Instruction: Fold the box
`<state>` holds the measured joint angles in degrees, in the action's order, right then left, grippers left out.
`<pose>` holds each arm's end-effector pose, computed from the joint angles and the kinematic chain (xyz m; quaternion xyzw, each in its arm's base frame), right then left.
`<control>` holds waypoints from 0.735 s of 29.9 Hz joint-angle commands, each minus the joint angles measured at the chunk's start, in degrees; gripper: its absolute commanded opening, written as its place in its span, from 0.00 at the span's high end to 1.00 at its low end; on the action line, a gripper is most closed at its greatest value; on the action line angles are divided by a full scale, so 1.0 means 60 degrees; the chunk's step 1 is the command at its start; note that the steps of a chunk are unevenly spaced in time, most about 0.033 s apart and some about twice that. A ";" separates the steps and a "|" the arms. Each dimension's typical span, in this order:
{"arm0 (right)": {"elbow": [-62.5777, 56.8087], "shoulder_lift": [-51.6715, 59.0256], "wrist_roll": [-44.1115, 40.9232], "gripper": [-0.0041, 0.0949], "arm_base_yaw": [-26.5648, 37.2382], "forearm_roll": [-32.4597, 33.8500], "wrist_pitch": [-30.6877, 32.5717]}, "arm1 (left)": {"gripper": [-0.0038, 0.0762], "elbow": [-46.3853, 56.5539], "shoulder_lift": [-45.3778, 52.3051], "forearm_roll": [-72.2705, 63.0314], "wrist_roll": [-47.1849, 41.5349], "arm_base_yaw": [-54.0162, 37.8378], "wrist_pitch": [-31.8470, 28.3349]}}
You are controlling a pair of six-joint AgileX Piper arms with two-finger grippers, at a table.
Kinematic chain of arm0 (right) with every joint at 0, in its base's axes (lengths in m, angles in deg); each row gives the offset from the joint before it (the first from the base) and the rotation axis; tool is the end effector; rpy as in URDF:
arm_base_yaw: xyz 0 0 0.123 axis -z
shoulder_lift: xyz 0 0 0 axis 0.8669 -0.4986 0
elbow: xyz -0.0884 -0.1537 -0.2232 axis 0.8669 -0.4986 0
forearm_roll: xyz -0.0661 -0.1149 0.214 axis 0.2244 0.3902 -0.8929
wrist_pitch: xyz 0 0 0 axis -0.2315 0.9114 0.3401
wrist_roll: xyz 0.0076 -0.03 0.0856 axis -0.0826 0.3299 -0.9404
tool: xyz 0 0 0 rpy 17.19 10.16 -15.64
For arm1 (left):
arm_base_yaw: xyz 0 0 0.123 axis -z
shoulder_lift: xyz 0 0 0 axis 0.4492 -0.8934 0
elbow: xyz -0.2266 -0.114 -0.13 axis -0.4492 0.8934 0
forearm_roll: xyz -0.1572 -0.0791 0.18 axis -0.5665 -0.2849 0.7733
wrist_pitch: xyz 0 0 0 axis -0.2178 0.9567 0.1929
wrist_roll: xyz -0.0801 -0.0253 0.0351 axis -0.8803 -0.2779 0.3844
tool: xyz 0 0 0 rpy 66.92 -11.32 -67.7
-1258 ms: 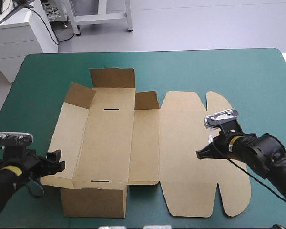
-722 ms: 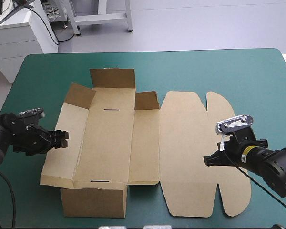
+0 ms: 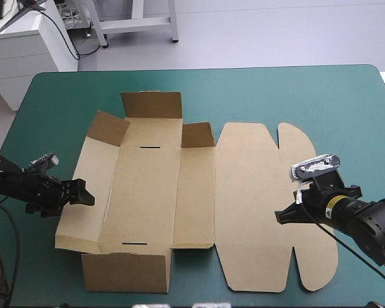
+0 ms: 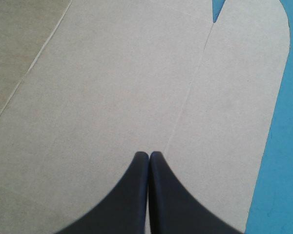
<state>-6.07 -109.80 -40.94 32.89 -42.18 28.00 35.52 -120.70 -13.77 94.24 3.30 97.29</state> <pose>0.1498 0.0681 0.3270 -0.1636 0.9090 0.0664 0.3777 0.2457 0.0580 0.2342 -0.0678 0.9656 -0.2415 0.0690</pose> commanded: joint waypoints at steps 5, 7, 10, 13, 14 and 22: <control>0.0233 0.0124 0.0102 0.98 0.0026 0.0164 -0.0709 | 0.31 -0.0181 0.0265 -0.1144 0.0164 0.0086 0.1044; 0.0233 0.0124 0.0102 0.98 0.0026 0.0213 -0.0704 | 0.31 -0.0097 0.0262 -0.1081 0.0164 0.0303 0.1044; 0.0233 0.0124 0.0102 0.98 0.0026 0.0213 -0.0704 | 0.31 -0.0021 0.0262 -0.0551 0.0048 0.0811 0.1044; 0.0233 0.0124 0.0102 0.98 0.0026 0.0213 -0.0704 | 0.31 -0.0021 0.0262 -0.0152 -0.0090 0.1181 0.1044; 0.0233 0.0124 0.0102 0.98 0.0026 0.0213 -0.0704 | 0.32 -0.0021 0.0262 -0.0081 -0.0170 0.1226 0.1044; 0.0233 0.0124 0.0102 0.98 0.0026 0.0172 -0.0686 | 0.81 -0.0021 0.0262 0.0135 -0.0369 0.1226 0.1044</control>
<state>-6.07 -109.80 -40.75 32.89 -41.93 26.92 36.46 -120.92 -11.40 92.86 10.39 97.55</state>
